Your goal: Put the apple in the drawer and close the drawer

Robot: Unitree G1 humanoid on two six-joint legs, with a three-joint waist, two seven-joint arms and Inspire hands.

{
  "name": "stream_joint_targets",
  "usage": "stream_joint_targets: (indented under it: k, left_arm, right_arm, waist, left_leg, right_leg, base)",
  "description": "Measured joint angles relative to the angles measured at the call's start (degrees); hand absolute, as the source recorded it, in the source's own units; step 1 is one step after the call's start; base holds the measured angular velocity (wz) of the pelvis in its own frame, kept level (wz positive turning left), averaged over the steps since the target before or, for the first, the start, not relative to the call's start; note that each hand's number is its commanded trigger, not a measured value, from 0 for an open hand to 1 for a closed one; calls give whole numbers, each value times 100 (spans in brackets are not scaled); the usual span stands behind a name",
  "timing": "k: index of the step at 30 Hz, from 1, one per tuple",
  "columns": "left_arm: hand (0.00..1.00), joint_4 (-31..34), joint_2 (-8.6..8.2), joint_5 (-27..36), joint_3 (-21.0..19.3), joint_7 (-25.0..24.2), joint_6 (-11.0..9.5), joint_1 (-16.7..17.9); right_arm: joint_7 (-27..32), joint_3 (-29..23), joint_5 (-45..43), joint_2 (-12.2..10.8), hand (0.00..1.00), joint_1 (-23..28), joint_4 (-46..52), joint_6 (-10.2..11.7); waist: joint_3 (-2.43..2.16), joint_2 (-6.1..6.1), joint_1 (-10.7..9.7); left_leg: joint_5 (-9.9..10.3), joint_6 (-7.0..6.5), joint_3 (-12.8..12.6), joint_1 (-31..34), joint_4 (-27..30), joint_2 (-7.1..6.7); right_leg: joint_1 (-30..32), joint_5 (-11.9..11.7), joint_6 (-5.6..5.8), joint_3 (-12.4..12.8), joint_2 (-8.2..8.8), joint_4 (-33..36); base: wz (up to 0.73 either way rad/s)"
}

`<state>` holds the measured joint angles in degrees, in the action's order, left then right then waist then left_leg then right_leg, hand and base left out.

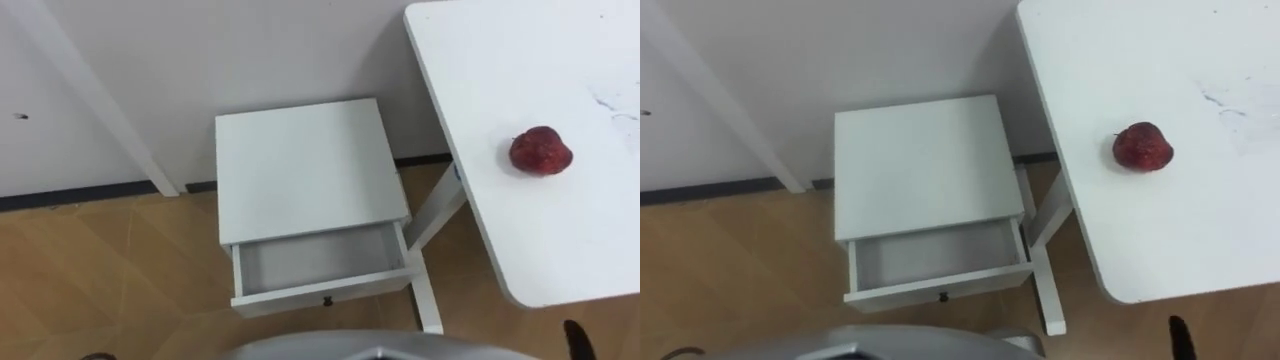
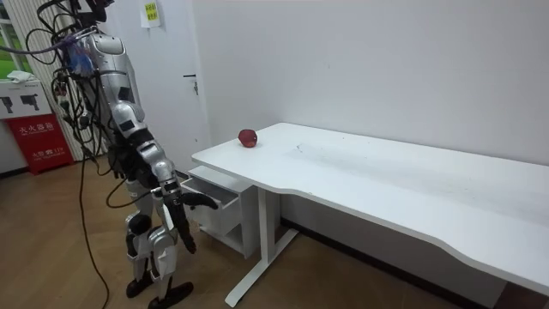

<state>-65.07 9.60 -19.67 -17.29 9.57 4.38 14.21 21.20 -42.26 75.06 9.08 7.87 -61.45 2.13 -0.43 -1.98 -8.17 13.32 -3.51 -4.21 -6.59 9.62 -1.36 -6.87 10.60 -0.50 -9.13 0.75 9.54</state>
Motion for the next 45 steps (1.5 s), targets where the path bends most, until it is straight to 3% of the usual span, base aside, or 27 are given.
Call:
stream_joint_targets:
  k: [5, 11, 19, 27, 30, 36, 39, 45]
  left_arm:
    - [0, 265, 28, 5, -12, 77, -104, 142]
    - [0, 383, 89, 30, -21, 100, -222, 215]
    - [0, 690, 83, 35, 45, 86, -314, 170]
    - [0, 683, 75, 41, 304, 80, -335, 170]
    - [0, 681, 71, 184, 479, 83, -348, 136]
    - [0, 530, 68, 437, 768, -14, -466, 32]
    - [0, 406, 68, 454, 800, -11, -469, 42]
    - [0, 368, 67, 430, 796, -21, -469, 181]
  right_arm:
    - [744, -190, 44, 59, 0, 32, 847, 205]
    - [1675, -196, -447, 314, 0, 9, 2242, 621]
    - [2966, -161, -2444, 334, 0, -45, 3819, 906]
    - [3491, 292, -5115, 337, 0, 40, 5189, 1018]
    - [3524, 593, -5706, 345, 0, 73, 5450, 1038]
    - [3033, 1452, -6194, 353, 0, 165, 5663, 1037]
    - [2677, 1823, -6217, 355, 0, 239, 5662, 1029]
    - [1878, 2136, -6389, 355, 0, 360, 5639, 968]
  waist:
    - [1, -27, -111]
    - [-13, -6, -156]
    - [15, -85, -98]
    - [9, -38, -71]
    - [-13, 9, 48]
    - [-5, -11, 236]
    - [31, -33, 367]
    - [53, -26, 477]
  left_leg:
    - [-1, -3, 9, 56, 2, -2]
    - [-25, -25, -55, 218, -3, -12]
    - [-29, -32, -32, 249, -2, -26]
    - [-31, -31, -41, 318, -8, -13]
    - [-32, -31, -74, 292, 14, -13]
    - [-36, -32, -116, 273, 20, -14]
    - [-37, -31, -143, 171, -3, 2]
    - [-36, -30, -159, 129, -25, 10]
  right_leg:
    - [86, -4, 4, 72, -11, 37]
    - [294, -16, 15, 111, -6, 102]
    - [315, -13, 20, 82, 9, 103]
    - [410, -14, 20, 119, -1, 113]
    - [405, -14, 21, 129, -1, 109]
    - [391, -14, 21, 119, 9, 107]
    - [305, -14, 21, 129, 15, 96]
    - [273, -14, 21, 130, 23, 100]
  base:
    - [-4]
    - [-3]
    - [1]
    - [-2]
    - [-5]
    - [-1]
    - [-3]
    - [-1]
